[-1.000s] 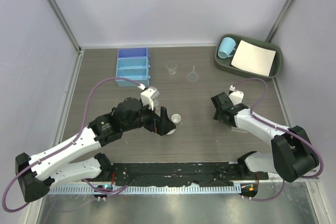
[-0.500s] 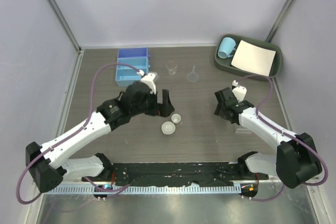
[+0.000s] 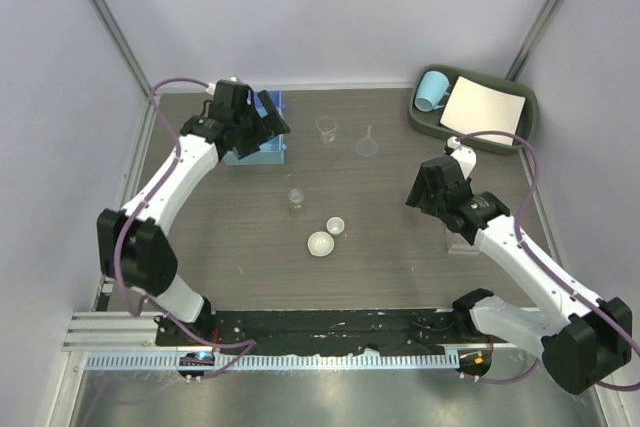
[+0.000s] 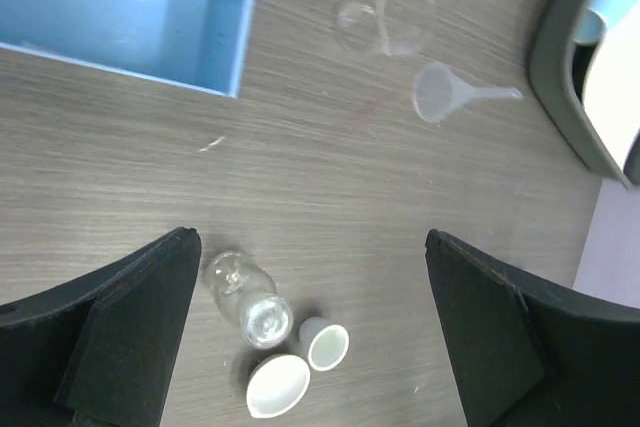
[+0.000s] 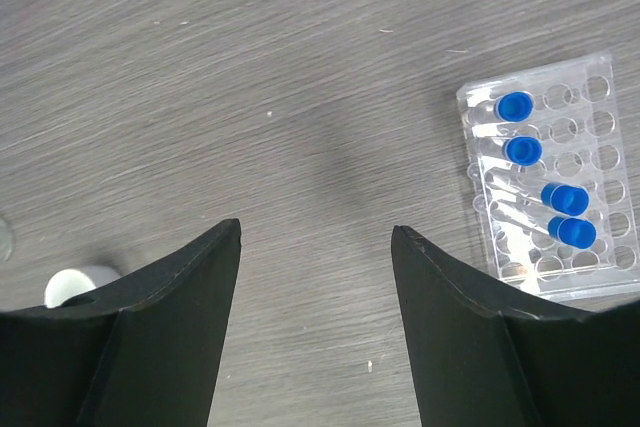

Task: Organize the chemistry lab equipment

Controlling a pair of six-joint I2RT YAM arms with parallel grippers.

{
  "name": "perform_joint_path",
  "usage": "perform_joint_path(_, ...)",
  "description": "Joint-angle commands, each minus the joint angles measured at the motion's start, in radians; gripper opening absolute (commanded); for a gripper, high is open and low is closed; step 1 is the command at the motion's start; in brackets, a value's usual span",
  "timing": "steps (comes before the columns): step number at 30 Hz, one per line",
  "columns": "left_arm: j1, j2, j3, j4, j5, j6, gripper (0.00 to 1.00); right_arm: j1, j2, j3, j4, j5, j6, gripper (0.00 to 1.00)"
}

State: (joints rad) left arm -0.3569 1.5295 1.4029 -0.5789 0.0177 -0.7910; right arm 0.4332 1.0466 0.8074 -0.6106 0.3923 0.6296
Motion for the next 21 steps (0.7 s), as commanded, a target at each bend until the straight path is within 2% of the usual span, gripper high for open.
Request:
perform_joint_path(1, 0.070, 0.142, 0.135, -0.045, 0.048, -0.077, 1.00, 0.028, -0.069, 0.052, -0.034, -0.033, -0.045, 0.68)
perform_joint_path(4, 0.120, 0.260, 0.218, -0.056, 0.099, -0.112, 1.00, 0.041, -0.123, 0.046, -0.038, -0.056, -0.042, 0.68)
perform_joint_path(11, 0.214, 0.415, 0.258, 0.013, 0.123, -0.270, 0.97, 0.088, -0.181, 0.023, -0.041, -0.064, -0.034, 0.67)
perform_joint_path(17, 0.239, 0.511, 0.349, -0.024, 0.076, -0.338, 0.93, 0.113, -0.178, -0.005, -0.021, -0.047, -0.045, 0.67)
perform_joint_path(21, 0.243, 0.601, 0.476, -0.070, 0.061, -0.346, 0.92, 0.124, -0.172, -0.027, -0.002, -0.055, -0.050, 0.67)
